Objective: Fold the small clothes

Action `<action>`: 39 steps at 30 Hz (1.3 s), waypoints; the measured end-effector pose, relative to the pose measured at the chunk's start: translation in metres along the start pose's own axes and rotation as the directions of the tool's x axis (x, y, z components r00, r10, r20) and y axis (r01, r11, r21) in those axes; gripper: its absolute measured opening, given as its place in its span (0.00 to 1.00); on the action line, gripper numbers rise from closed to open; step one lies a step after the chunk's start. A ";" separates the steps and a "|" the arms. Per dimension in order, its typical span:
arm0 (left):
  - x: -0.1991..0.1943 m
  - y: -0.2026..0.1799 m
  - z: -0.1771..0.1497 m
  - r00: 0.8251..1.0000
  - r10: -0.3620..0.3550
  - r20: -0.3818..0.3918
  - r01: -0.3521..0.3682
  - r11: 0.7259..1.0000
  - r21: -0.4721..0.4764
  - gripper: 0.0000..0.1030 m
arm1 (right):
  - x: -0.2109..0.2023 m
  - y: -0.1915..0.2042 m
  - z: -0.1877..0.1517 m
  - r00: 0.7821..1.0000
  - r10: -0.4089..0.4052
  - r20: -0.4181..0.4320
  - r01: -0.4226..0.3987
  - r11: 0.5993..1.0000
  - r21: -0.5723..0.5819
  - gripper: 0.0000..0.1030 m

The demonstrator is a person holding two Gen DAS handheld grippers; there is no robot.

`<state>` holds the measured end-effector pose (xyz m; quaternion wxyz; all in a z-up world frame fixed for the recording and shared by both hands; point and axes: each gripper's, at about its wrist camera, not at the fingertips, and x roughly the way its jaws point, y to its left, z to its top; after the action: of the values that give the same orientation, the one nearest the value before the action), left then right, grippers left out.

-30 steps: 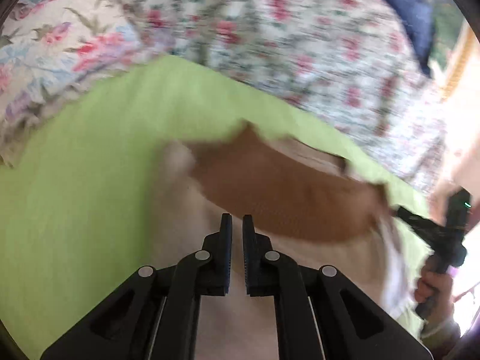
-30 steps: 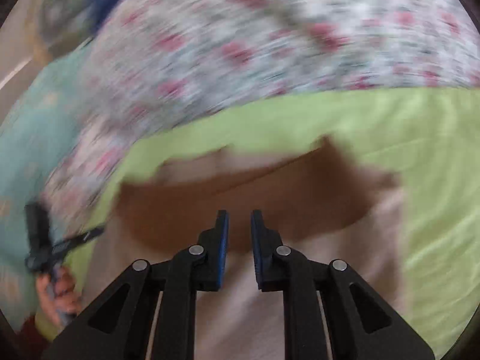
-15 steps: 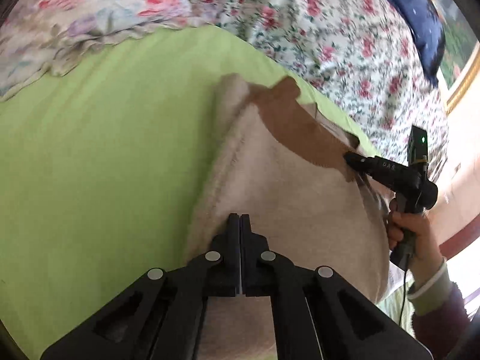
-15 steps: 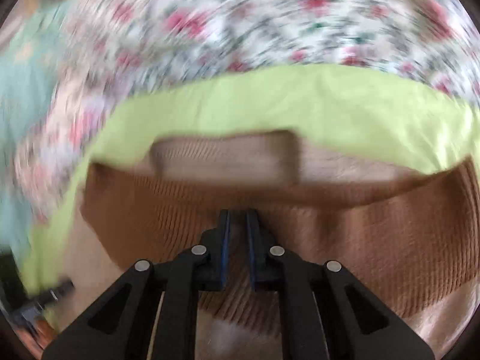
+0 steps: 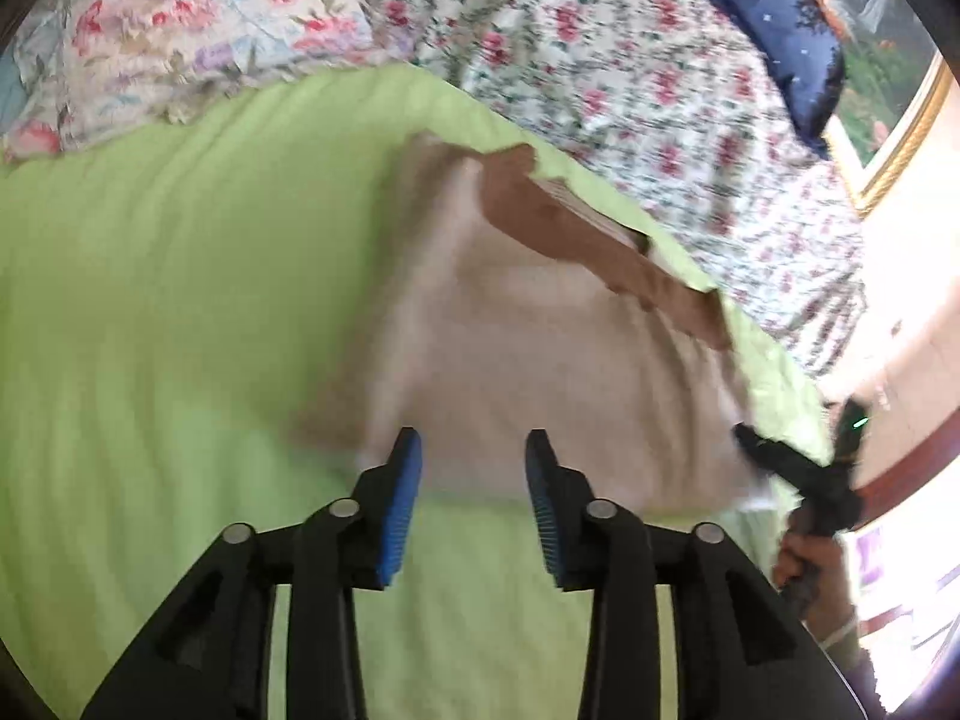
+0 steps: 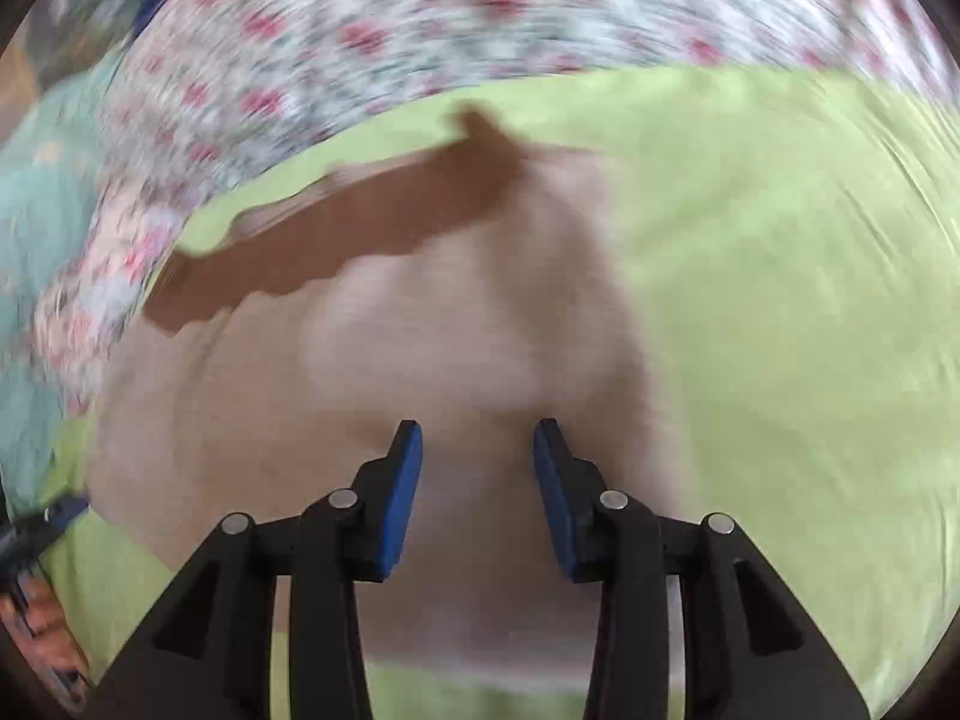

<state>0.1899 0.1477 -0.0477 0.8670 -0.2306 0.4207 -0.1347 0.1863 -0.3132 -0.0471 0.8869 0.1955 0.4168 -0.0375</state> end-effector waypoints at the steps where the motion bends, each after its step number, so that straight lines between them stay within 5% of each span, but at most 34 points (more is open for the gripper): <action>1: -0.003 -0.005 -0.006 1.000 -0.012 -0.005 0.012 1.000 -0.001 0.42 | -0.005 -0.010 -0.004 1.000 0.009 0.009 -0.009 0.999 0.043 0.38; 6: -0.008 -0.024 -0.028 1.000 0.004 -0.010 -0.004 1.000 0.031 0.55 | -0.045 -0.018 -0.018 0.996 0.008 0.085 -0.016 0.995 0.097 0.39; 9: 0.005 -0.025 -0.042 0.998 -0.022 -0.053 0.021 1.000 -0.019 0.60 | -0.063 -0.004 -0.030 0.993 0.070 0.099 -0.080 0.991 0.103 0.39; 13: 0.020 -0.022 -0.054 0.998 -0.045 -0.052 0.040 0.994 -0.105 0.79 | -0.073 0.019 -0.046 0.985 0.143 0.098 -0.152 0.984 0.098 0.41; 29: 0.055 0.021 0.009 0.994 0.032 0.105 -0.001 0.959 -0.284 0.79 | -0.060 0.052 -0.060 0.977 0.211 0.027 -0.212 0.976 0.055 0.42; 32: 0.061 0.018 0.020 0.991 0.064 0.120 -0.028 0.960 -0.280 0.76 | -0.061 0.052 -0.055 0.977 0.212 0.034 -0.214 0.976 0.049 0.42; 33: 0.063 0.016 0.023 0.989 0.074 0.125 -0.037 0.960 -0.277 0.65 | -0.060 0.051 -0.052 0.976 0.215 0.034 -0.217 0.975 0.047 0.42; 36: 0.069 0.007 0.034 0.989 0.074 0.127 -0.041 0.969 -0.243 0.10 | -0.058 0.048 -0.042 0.973 0.227 0.037 -0.229 0.972 0.044 0.42; 39: 0.059 -0.014 0.039 0.985 0.074 0.157 -0.045 0.983 -0.180 0.07 | -0.058 0.045 -0.028 0.970 0.238 0.045 -0.240 0.970 0.050 0.42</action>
<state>0.2560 0.1214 -0.0589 0.8784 -0.3034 0.3655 -0.0518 0.1384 -0.2669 -0.0057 0.8872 0.2676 0.3718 0.0544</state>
